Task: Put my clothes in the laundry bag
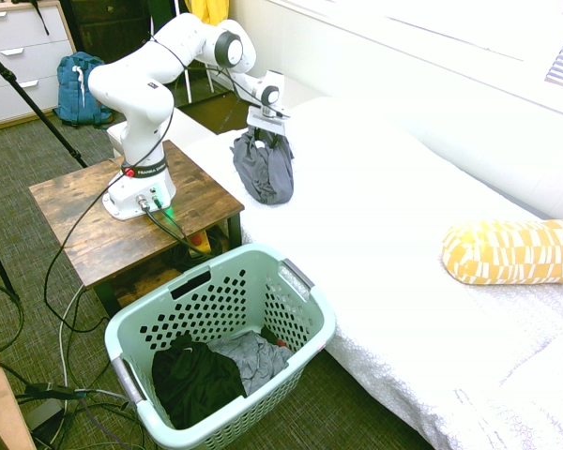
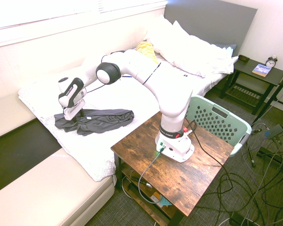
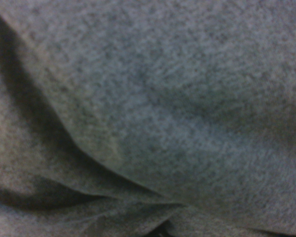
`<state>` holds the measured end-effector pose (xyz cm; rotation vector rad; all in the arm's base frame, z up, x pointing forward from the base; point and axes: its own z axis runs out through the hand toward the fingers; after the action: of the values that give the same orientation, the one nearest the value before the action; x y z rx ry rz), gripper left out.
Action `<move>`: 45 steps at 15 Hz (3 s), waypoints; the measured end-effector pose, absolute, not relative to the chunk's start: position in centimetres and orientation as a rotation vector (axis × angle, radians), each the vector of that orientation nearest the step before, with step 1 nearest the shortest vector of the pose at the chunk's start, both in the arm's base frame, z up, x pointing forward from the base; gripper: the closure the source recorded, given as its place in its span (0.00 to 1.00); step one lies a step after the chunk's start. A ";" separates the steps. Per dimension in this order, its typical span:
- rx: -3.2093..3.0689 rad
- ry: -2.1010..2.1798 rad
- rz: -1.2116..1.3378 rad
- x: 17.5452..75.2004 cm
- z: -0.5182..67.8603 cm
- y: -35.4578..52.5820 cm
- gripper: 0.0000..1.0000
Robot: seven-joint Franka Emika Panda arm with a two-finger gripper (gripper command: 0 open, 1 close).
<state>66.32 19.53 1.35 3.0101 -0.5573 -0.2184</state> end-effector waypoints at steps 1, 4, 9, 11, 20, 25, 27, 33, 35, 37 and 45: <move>3.009 -0.559 -0.216 66.1 1.3 19.3 1.00; 2.998 -0.565 -0.222 65.2 1.2 18.6 1.00; 2.979 -0.576 -0.232 63.5 1.1 17.2 1.00; 2.966 -0.589 -0.238 63.0 1.3 16.4 1.00; 2.686 -0.506 -0.568 61.5 9.9 9.0 1.00; 2.401 -0.235 -0.808 56.9 17.7 -4.5 1.00; 2.250 -0.219 -0.893 53.8 21.2 -10.9 1.00; 2.008 -0.467 -1.018 41.3 36.9 -28.6 1.00; 1.937 -0.583 -1.101 34.5 40.4 -33.3 1.00; 1.881 -0.675 -1.186 27.3 42.0 -36.4 1.00; 1.792 -0.804 -1.127 13.6 29.3 -40.8 0.00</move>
<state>13.59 -40.76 29.34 1.7923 -0.8036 -1.1266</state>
